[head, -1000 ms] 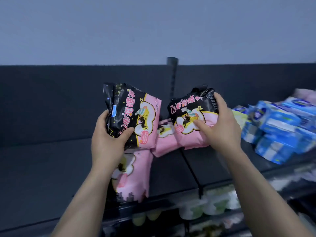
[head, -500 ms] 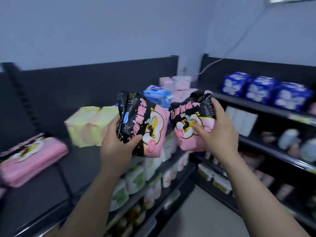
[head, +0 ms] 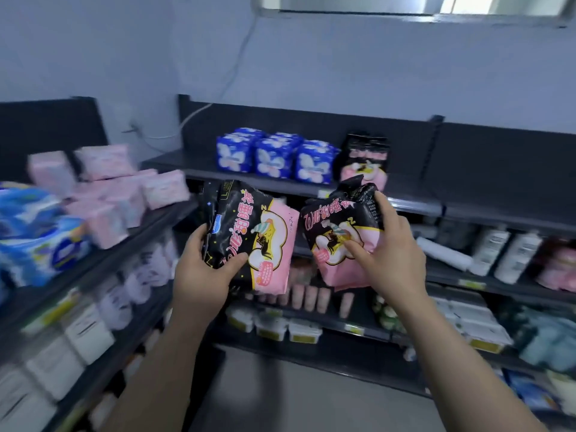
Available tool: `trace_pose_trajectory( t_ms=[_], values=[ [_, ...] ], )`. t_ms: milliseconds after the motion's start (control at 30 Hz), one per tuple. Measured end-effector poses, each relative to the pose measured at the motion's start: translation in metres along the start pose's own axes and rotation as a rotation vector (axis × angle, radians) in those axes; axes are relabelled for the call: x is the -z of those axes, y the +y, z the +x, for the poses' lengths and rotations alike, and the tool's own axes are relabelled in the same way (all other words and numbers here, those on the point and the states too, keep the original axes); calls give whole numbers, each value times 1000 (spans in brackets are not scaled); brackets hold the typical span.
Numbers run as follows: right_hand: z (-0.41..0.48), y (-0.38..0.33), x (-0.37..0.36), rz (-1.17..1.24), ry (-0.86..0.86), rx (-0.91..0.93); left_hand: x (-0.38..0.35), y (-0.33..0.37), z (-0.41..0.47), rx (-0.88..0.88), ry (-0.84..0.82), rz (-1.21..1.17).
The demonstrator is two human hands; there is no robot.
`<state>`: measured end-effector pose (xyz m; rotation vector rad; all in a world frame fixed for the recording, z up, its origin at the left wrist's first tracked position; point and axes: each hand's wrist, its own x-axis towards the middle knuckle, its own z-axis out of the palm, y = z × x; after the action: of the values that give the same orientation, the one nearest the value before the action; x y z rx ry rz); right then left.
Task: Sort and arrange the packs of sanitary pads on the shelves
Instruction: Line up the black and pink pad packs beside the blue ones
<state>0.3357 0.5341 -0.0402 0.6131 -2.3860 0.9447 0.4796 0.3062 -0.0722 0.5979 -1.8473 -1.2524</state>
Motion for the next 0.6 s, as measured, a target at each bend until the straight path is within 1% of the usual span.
trace_pose_trajectory(
  t_ms=[133, 300, 600],
  values=[
    [18, 50, 12, -80, 66, -71, -64, 5, 21, -5, -111, -67],
    [53, 102, 16, -165, 134, -141, -137, 6, 57, -15, -240, -91],
    [164, 163, 9, -234, 254, -251, -267, 33, 171, -110, -426, -91]
  ],
)
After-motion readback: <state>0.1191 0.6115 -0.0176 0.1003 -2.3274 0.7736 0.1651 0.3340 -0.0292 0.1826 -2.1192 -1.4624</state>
